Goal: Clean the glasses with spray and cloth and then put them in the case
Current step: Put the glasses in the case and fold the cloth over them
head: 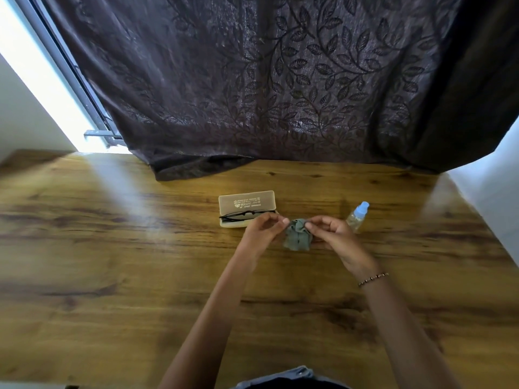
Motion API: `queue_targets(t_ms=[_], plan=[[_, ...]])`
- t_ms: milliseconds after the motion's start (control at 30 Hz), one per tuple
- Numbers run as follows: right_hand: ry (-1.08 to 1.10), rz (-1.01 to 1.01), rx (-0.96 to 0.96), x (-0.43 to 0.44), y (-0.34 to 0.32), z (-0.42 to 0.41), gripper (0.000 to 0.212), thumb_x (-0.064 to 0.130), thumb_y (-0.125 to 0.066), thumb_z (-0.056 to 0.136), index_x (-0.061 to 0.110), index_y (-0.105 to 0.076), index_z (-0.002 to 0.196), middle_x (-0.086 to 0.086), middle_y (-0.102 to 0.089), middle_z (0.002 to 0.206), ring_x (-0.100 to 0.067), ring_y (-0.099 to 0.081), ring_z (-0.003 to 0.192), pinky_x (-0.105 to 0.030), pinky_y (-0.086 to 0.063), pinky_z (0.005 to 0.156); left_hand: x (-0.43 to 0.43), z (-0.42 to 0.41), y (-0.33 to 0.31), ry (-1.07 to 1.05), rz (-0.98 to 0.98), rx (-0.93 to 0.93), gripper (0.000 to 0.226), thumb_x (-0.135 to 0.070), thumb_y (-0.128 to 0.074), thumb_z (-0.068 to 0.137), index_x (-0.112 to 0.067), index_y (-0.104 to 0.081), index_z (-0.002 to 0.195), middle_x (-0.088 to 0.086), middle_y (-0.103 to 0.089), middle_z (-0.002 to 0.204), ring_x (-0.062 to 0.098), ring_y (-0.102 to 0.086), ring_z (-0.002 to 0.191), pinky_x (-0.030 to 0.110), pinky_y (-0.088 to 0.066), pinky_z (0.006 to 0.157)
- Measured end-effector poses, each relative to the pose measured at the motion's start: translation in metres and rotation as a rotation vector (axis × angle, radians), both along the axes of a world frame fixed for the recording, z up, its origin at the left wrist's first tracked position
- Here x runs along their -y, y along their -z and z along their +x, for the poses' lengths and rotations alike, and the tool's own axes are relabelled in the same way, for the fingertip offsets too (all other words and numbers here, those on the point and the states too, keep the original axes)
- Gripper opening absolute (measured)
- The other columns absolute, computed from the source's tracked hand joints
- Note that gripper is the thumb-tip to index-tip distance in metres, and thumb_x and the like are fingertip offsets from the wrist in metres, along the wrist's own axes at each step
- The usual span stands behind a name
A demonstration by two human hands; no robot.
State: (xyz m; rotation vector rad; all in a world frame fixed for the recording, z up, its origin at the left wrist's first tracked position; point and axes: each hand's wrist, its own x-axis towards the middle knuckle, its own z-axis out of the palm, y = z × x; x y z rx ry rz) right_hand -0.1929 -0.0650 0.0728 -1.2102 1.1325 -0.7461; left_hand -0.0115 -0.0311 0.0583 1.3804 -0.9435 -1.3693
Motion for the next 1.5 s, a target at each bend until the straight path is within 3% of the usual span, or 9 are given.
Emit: queue_targets(t_ms=[133,300,400,467,600,833,1000,1133,1500], plan=[[0.008,-0.021,-0.036,-0.003,0.0,0.003,0.01,0.027,-0.067,0.087,0.02,-0.072,0.093,0.003,-0.074,0.093,-0.01,-0.068,0.09,-0.022,-0.055,0.076,-0.001,0.001,-0.001,0.216,-0.096,0.149,0.032,-0.019,-0.064,0.089,-0.012,-0.06,0.12,0.003,-0.064,0.114,0.014,-0.06,0.106,0.023,-0.05,0.086],[-0.025,-0.022,-0.009,-0.005,-0.002,0.007,0.027,0.036,-0.073,0.076,0.019,-0.071,0.098,0.001,-0.074,0.097,-0.011,-0.067,0.094,-0.024,-0.052,0.081,-0.003,-0.005,-0.01,0.127,-0.078,0.074,0.015,-0.017,-0.064,0.089,-0.011,-0.065,0.102,-0.001,-0.067,0.091,0.008,-0.062,0.086,0.015,-0.051,0.073],[-0.086,0.011,0.018,-0.005,-0.005,0.004,0.041,0.022,-0.081,0.067,0.015,-0.068,0.106,-0.002,-0.072,0.101,-0.013,-0.068,0.093,-0.026,-0.055,0.074,-0.003,-0.002,-0.009,0.091,-0.038,0.021,0.015,-0.024,-0.065,0.088,-0.013,-0.065,0.099,0.002,-0.069,0.096,0.015,-0.065,0.094,0.027,-0.053,0.084],[-0.093,0.021,0.021,-0.005,-0.007,0.003,0.037,0.009,-0.079,0.071,0.012,-0.067,0.105,0.0,-0.073,0.095,-0.012,-0.069,0.087,-0.024,-0.057,0.069,-0.004,0.0,-0.009,0.072,-0.037,-0.035,0.017,-0.026,-0.066,0.087,-0.013,-0.065,0.098,0.003,-0.07,0.096,0.019,-0.065,0.096,0.032,-0.054,0.086],[0.013,-0.009,0.039,-0.002,-0.007,0.003,0.015,0.009,-0.073,0.08,0.009,-0.071,0.095,-0.004,-0.074,0.089,-0.016,-0.069,0.084,-0.023,-0.058,0.069,-0.006,0.004,-0.011,-0.012,-0.061,-0.081,0.012,-0.021,-0.065,0.088,-0.011,-0.064,0.094,0.0,-0.069,0.088,0.01,-0.064,0.081,0.019,-0.051,0.069],[0.08,-0.036,0.053,-0.004,-0.016,0.001,0.015,0.012,-0.073,0.081,0.013,-0.068,0.094,-0.001,-0.073,0.088,-0.012,-0.069,0.084,-0.024,-0.058,0.068,-0.006,0.018,-0.014,0.17,-0.116,0.222,0.026,-0.025,-0.066,0.087,-0.014,-0.065,0.11,0.001,-0.066,0.088,0.011,-0.062,0.08,0.019,-0.049,0.067],[0.057,-0.009,0.041,-0.004,-0.024,0.005,0.024,0.02,-0.077,0.076,0.017,-0.064,0.095,-0.001,-0.07,0.092,-0.015,-0.067,0.089,-0.035,-0.054,0.077,-0.008,0.017,-0.017,0.373,-0.154,0.37,0.04,-0.028,-0.074,0.081,-0.014,-0.062,0.116,0.004,-0.066,0.106,0.021,-0.061,0.097,0.038,-0.049,0.088],[-0.008,0.0,0.063,-0.004,-0.031,0.008,0.042,0.015,-0.08,0.068,0.018,-0.064,0.106,-0.007,-0.072,0.101,-0.017,-0.068,0.092,-0.028,-0.057,0.075,-0.011,-0.002,-0.021,0.225,-0.251,0.283,0.054,-0.023,-0.078,0.076,-0.016,-0.052,0.122,-0.004,-0.061,0.112,0.008,-0.062,0.102,0.03,-0.052,0.09],[-0.133,-0.005,0.071,-0.001,-0.039,0.002,0.06,-0.006,-0.071,0.077,0.023,-0.051,0.127,-0.005,-0.072,0.107,-0.017,-0.068,0.099,-0.028,-0.054,0.087,-0.012,-0.005,-0.015,0.028,-0.257,0.417,0.023,-0.01,-0.063,0.088,-0.016,-0.058,0.11,-0.006,-0.067,0.099,0.003,-0.065,0.087,0.023,-0.055,0.08]])
